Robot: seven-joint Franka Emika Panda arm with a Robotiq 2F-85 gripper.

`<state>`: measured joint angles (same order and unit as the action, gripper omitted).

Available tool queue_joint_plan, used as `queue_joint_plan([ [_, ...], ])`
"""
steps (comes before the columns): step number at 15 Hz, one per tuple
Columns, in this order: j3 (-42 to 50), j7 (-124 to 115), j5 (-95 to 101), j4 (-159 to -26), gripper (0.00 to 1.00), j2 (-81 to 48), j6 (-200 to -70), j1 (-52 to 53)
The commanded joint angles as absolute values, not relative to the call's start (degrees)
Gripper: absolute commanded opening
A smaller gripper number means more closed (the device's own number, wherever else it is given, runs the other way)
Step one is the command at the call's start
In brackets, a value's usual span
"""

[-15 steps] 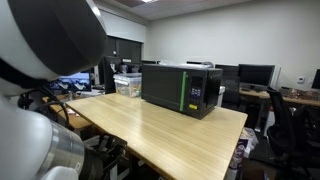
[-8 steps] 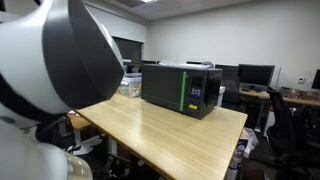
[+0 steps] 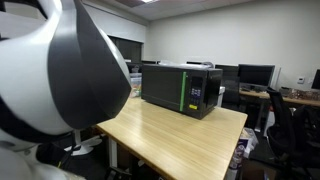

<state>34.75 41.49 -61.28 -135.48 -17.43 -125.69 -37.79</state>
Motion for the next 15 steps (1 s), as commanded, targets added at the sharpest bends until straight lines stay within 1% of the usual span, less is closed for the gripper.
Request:
queue_joint_plan([
  [1,32.3,42.3,-63.2,-134.4,1.00,-18.0,-125.0,-40.5],
  [3,31.9,41.1,-60.8,-135.1,1.00,-17.1,-126.1,-40.6],
  [15,31.3,41.1,-60.8,-135.1,1.00,-17.2,-126.2,-41.0],
])
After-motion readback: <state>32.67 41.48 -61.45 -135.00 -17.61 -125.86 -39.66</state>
